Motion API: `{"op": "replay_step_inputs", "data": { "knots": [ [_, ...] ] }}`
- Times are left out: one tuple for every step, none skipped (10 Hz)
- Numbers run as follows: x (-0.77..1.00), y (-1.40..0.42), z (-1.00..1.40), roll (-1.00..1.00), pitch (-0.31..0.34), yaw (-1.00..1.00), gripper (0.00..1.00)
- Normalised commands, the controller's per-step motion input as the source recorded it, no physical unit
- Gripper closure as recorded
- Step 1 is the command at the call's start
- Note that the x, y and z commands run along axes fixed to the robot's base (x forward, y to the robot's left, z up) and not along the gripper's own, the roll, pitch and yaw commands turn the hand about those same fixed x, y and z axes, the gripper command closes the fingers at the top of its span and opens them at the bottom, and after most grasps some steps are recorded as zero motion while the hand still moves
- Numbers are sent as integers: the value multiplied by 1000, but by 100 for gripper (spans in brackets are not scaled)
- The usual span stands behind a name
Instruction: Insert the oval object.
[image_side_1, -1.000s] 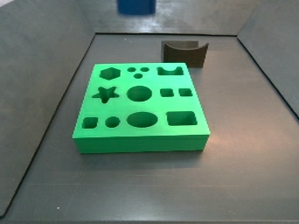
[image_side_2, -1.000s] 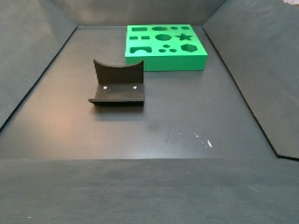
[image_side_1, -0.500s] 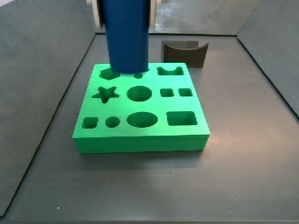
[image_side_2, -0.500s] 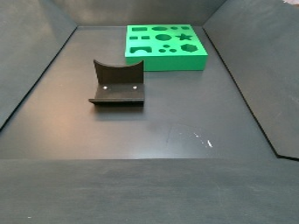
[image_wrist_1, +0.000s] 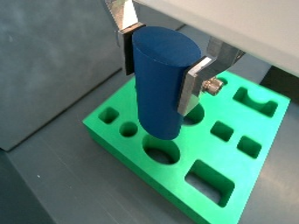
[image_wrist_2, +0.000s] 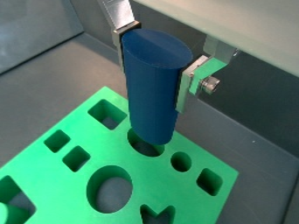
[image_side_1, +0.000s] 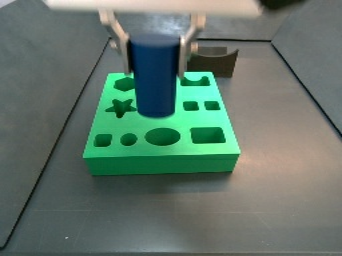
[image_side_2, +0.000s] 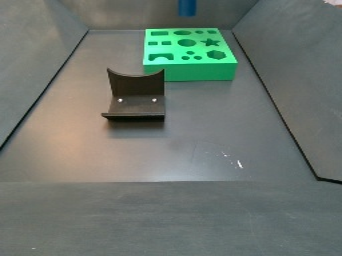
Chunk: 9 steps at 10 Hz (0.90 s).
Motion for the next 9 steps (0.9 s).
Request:
{"op": "replay_step_inputs", "data": {
  "knots": [
    [17,0,-491,7,0,-11,100],
    [0,0,-400,6,0,-29,100],
    [0,-9,-414,20,0,0,100],
    [226,-9,-446,0,20,-77,100],
    [417,-40,-446,14,64,-123,100],
    [494,0,-406,24,60,-143,100],
    [534,0,-334,77,74,-94,100],
    [391,-43,-331,87,30,-91,100],
    [31,0,-466,49,-36,-46,100]
  ]
}}
